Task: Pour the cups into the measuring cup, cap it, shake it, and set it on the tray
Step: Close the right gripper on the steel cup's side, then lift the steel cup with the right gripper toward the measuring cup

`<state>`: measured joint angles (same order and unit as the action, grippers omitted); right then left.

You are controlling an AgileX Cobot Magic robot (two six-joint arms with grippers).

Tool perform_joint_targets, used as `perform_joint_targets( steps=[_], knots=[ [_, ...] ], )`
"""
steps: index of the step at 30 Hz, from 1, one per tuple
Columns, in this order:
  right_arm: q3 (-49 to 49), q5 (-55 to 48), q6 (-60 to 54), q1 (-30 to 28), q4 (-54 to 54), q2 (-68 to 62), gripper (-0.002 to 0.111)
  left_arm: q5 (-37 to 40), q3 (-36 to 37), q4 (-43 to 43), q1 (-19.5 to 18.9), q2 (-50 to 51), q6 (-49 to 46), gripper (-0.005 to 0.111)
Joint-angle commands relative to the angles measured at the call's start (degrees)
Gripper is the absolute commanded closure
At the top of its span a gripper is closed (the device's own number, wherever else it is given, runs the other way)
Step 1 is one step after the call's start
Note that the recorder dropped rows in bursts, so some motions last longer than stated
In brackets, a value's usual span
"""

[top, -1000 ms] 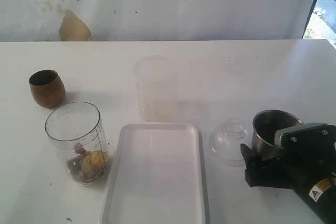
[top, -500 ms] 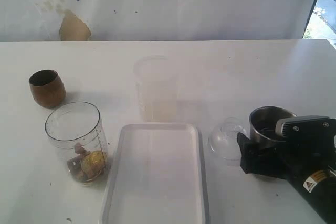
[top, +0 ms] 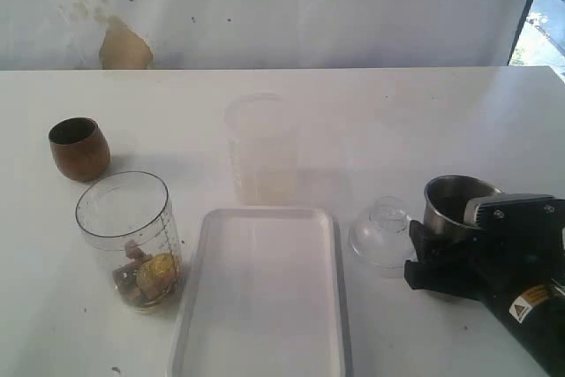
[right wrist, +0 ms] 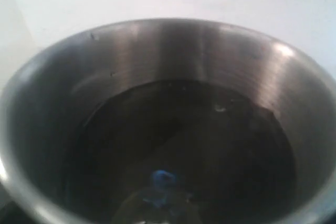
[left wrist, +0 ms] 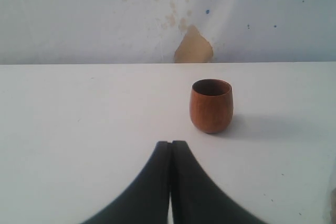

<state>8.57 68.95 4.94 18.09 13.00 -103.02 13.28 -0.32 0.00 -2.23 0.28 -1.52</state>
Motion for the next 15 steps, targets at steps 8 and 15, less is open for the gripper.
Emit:
perform_joint_targets(
  steps=[8,15],
  knots=[
    [0.1,1.0,-0.8,0.1,-4.5,1.2,0.108,-0.2,0.3,0.0,0.1,-0.3,0.2,0.107],
    [0.1,1.0,-3.7,0.1,-2.5,7.5,0.108,-0.2,0.3,0.0,0.1,-0.3,0.2,0.107]
  ],
)
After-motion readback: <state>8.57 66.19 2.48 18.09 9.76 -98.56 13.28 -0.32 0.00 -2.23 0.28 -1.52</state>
